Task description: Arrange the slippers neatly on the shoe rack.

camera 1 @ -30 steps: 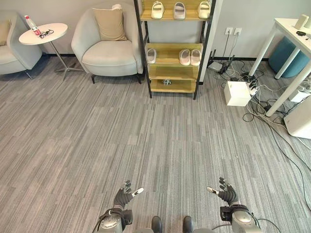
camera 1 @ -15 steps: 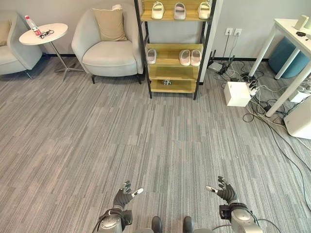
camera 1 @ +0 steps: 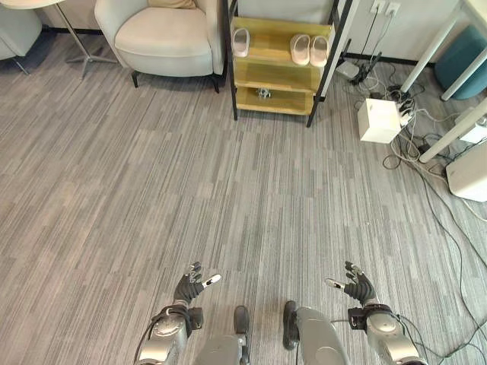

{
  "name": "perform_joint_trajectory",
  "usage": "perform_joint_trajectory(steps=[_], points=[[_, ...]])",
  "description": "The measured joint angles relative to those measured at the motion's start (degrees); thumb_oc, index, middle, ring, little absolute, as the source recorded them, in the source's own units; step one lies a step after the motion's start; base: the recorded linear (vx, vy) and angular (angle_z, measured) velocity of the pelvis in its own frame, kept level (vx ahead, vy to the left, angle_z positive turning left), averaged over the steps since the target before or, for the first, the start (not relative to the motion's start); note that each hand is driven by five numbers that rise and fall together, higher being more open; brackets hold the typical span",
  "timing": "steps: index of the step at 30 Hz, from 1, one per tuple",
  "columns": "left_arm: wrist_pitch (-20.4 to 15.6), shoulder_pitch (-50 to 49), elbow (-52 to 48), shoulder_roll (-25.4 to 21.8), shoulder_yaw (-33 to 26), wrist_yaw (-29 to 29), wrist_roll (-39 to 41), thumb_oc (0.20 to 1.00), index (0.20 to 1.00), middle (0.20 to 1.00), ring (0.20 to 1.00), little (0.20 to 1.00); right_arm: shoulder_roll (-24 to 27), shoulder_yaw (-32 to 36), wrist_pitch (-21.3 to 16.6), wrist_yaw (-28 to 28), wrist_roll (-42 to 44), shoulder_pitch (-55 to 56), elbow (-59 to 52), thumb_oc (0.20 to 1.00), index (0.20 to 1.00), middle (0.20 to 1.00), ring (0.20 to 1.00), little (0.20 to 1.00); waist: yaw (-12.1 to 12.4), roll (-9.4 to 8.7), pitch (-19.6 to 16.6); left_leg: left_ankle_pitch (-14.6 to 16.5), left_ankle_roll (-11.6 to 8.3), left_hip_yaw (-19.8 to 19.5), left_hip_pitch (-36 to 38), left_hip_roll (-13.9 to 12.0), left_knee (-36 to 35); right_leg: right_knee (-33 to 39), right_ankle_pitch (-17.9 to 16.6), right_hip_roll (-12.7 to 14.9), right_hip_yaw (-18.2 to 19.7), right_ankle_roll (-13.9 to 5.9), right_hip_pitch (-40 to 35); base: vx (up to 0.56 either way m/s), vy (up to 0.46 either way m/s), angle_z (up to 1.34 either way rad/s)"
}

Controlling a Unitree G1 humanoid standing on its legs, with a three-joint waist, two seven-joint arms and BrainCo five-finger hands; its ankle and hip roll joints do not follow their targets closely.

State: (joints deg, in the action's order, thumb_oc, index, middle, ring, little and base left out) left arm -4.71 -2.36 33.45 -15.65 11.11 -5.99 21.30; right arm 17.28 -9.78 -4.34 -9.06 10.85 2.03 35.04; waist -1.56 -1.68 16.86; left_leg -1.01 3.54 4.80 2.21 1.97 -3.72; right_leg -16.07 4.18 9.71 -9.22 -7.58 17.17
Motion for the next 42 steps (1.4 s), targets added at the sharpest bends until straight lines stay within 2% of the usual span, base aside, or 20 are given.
perform_joint_trajectory(steps=[1,3,7,9,12,14,16,18,20,23,24,27,28,30,32,33,36,38,39,42], points=[[0.0,1.6,0.6,-0.3,-0.1,-0.1,0.0,1.000,1.000,1.000,1.000,1.000,-0.4,0.4,0.0,-0.1,0.1,0.0,0.0,1.000,1.000,1.000,1.000,1.000,-0.3,-0.67,0.0,0.4,-0.58,0.0,0.4,0.1,-0.5,12.7,-3.3,1.4,-0.4,-1.11,0.3,0.42,-0.167,-0.01],[0.0,2.2,0.6,-0.5,-0.5,-0.2,0.0,1.000,1.000,1.000,1.000,1.000,-1.1,0.5,0.1,-0.1,0.1,0.2,0.0,1.000,1.000,1.000,1.000,1.000,-1.2,-1.19,-0.1,1.7,-1.28,-0.4,2.3,0.1,-0.8,20.0,-6.8,1.9,-0.9,-1.44,-0.2,0.25,-0.118,0.04],[-0.1,-0.7,-0.2,0.2,-0.4,-0.1,0.0,1.000,1.000,1.000,1.000,1.000,-1.4,1.7,0.9,-0.1,0.0,4.1,0.1,1.000,1.000,1.000,1.000,1.000,-2.9,-2.65,-2.2,6.4,-4.27,-2.6,9.3,-1.3,-0.8,19.5,-13.0,0.5,-3.3,1.19,-5.3,0.37,-0.227,0.29],[-0.1,-2.6,-1.7,1.9,0.1,0.2,0.1,1.000,1.000,1.000,1.000,1.000,-0.4,2.0,0.9,0.0,0.1,4.5,0.5,1.000,1.000,1.000,1.000,1.000,-4.0,0.74,-3.9,8.0,-6.94,-3.6,9.8,-5.8,1.2,18.8,-14.8,-4.1,-3.7,2.81,-7.0,0.38,-0.378,0.39],[-0.2,-3.8,-5.5,2.1,0.2,1.4,0.1,1.000,1.000,1.000,1.000,1.000,0.4,1.8,-0.2,0.6,0.4,4.2,-1.1,1.000,1.000,1.000,1.000,1.000,-1.7,-1.01,-5.5,7.2,-9.98,-5.4,-2.2,-8.1,32.9,20.7,-14.3,-7.6,-2.0,10.30,-12.6,0.19,-0.218,-0.18],[0.0,-3.5,-7.1,1.8,0.1,1.6,0.0,1.000,1.000,1.000,1.000,1.000,1.5,2.0,-1.1,0.5,0.6,2.9,-3.0,1.000,1.000,1.000,1.000,1.000,-1.2,-0.42,-5.6,7.1,-11.07,-8.4,-7.7,-7.7,39.5,20.5,-10.6,-9.2,-0.7,13.49,-13.4,0.22,-0.175,-0.26],[-0.4,-1.7,-10.6,1.2,0.3,1.6,0.0,1.000,1.000,1.000,1.000,1.000,1.7,2.6,-1.4,0.5,0.6,2.9,-2.8,1.000,1.000,1.000,1.000,1.000,-0.8,-0.99,-5.0,6.4,-11.73,-9.3,-14.8,-7.0,49.0,19.8,-10.2,-9.9,-1.5,13.54,-14.2,0.24,-0.084,-0.01],[-0.6,-0.1,-12.2,0.1,0.1,1.6,0.0,1.000,1.000,1.000,1.000,1.000,1.2,1.7,-1.3,0.5,1.6,2.1,-2.6,1.000,1.000,1.000,1.000,1.000,-0.8,-2.74,-4.0,8.0,-9.28,-7.6,-17.6,-5.7,43.3,20.1,-7.6,-9.9,-1.1,13.99,-17.3,0.32,-0.026,0.04],[-0.7,0.2,-14.4,-0.3,0.1,1.7,-0.1,1.000,1.000,1.000,1.000,1.000,0.6,1.6,-1.4,0.5,1.6,1.8,-2.6,1.000,1.000,1.000,1.000,1.000,-0.2,-4.01,-3.1,8.0,-7.88,-4.2,-18.2,-5.2,29.1,20.8,-6.2,-9.9,-0.8,12.94,-19.7,0.33,0.043,-0.10],[-0.7,0.5,-14.9,-0.2,0.4,1.8,-0.5,1.000,1.000,1.000,1.000,1.000,0.8,1.3,-1.4,0.2,1.6,-0.2,-0.4,1.000,1.000,1.000,1.000,1.000,0.8,-2.33,-1.9,1.4,-7.69,-3.9,-18.6,-5.0,5.2,20.8,-2.5,-11.7,-0.1,7.82,-23.2,0.35,0.065,-0.23],[-0.7,0.8,-14.9,-0.3,0.3,1.6,-0.5,1.000,1.000,1.000,1.000,1.000,0.9,1.3,-1.4,-0.3,1.7,-0.9,0.7,1.000,1.000,1.000,1.000,1.000,1.0,-1.25,-1.2,-1.2,-7.91,-3.9,-20.8,-5.3,-1.4,20.8,-1.2,-13.0,-0.2,8.31,-25.1,0.46,0.135,-0.16],[-0.8,-1.1,-15.8,-0.8,0.0,1.5,-0.5,1.000,1.000,1.000,1.000,1.000,0.6,1.1,-1.5,-0.4,1.6,0.8,0.3,1.000,1.000,1.000,1.000,1.000,2.6,-1.40,-1.4,-3.3,-4.40,-0.4,-23.3,-4.2,3.1,20.7,4.3,-12.5,1.5,9.55,-30.6,0.54,0.253,-0.36],[-0.8,-1.9,-15.6,-1.0,0.0,1.5,-0.5,1.000,1.000,1.000,1.000,1.000,0.5,1.3,-1.3,-0.3,1.6,1.0,0.6,1.000,1.000,1.000,1.000,1.000,3.0,-1.79,-1.4,-7.5,-2.38,0.1,-19.9,-2.9,3.1,20.2,6.1,-11.2,3.1,7.18,-33.8,0.46,0.259,-0.54],[-0.7,-2.3,-14.4,-1.4,0.0,1.5,-0.5,1.000,1.000,1.000,1.000,1.000,-0.7,0.9,-1.2,0.2,1.6,1.2,0.4,1.000,1.000,1.000,1.000,1.000,3.1,-3.50,-1.9,-9.3,0.23,2.3,-17.5,-1.8,3.9,13.7,6.8,-8.5,4.5,5.27,-32.7,0.30,0.190,-0.50],[-0.6,-2.4,-14.1,-2.5,0.1,1.6,-0.6,1.000,1.000,1.000,1.000,1.000,-2.5,1.0,-1.2,0.6,1.6,2.2,0.2,1.000,1.000,1.000,1.000,1.000,2.6,-5.09,-2.8,-8.2,2.98,2.2,-14.6,0.4,4.1,5.7,6.9,-6.1,4.2,3.85,-30.8,0.25,0.207,-0.06],[-0.6,-1.1,-14.0,-2.9,0.0,1.6,-0.6,1.000,1.000,1.000,1.000,1.000,-3.3,1.0,-1.2,0.9,1.6,2.3,0.3,1.000,1.000,1.000,1.000,1.000,2.4,-5.29,-3.1,-6.6,3.92,1.8,-13.0,1.2,3.8,-0.3,8.4,-4.9,4.5,1.15,-28.3,0.22,0.205,0.08],[-0.6,0.7,-14.0,-3.9,-0.2,1.5,-0.6,1.000,1.000,1.000,1.000,1.000,-4.1,1.0,-1.1,1.5,1.6,1.6,-1.4,1.000,1.000,1.000,1.000,1.000,1.9,-4.21,-2.9,-3.4,6.13,0.9,-8.9,2.3,2.2,-20.2,9.4,-3.2,4.4,-2.55,-15.8,0.28,0.186,0.00],[-0.4,0.1,-13.5,-3.6,-0.4,1.5,-0.6,1.000,1.000,1.000,1.000,1.000,-4.1,1.5,-1.2,1.7,1.6,1.6,-2.5,1.000,1.000,1.000,1.000,1.000,1.3,-2.33,-2.6,-2.8,4.60,0.0,-5.5,2.1,1.8,-30.0,9.4,-2.4,3.5,-2.55,-9.1,0.37,0.085,0.09],[-0.5,0.0,-13.4,-2.8,0.1,1.5,-1.1,1.000,1.000,1.000,1.000,1.000,-3.3,1.5,-1.1,1.7,1.6,2.1,-3.3,1.000,1.000,1.000,1.000,1.000,0.8,-0.20,-2.8,0.3,4.44,-1.1,-3.2,1.5,1.0,-27.2,10.7,-2.2,0.8,-1.14,-5.6,0.40,0.026,0.09],[-0.4,-1.0,-12.6,-2.3,0.1,1.6,-1.7,1.000,1.000,1.000,1.000,1.000,-2.7,1.3,-1.0,1.6,1.7,1.9,-4.2,1.000,1.000,1.000,1.000,1.000,0.2,1.75,-3.0,0.7,2.01,-1.8,0.1,1.9,-0.1,-10.8,8.8,-1.0,-3.8,1.51,1.2,0.40,-0.088,0.30]])
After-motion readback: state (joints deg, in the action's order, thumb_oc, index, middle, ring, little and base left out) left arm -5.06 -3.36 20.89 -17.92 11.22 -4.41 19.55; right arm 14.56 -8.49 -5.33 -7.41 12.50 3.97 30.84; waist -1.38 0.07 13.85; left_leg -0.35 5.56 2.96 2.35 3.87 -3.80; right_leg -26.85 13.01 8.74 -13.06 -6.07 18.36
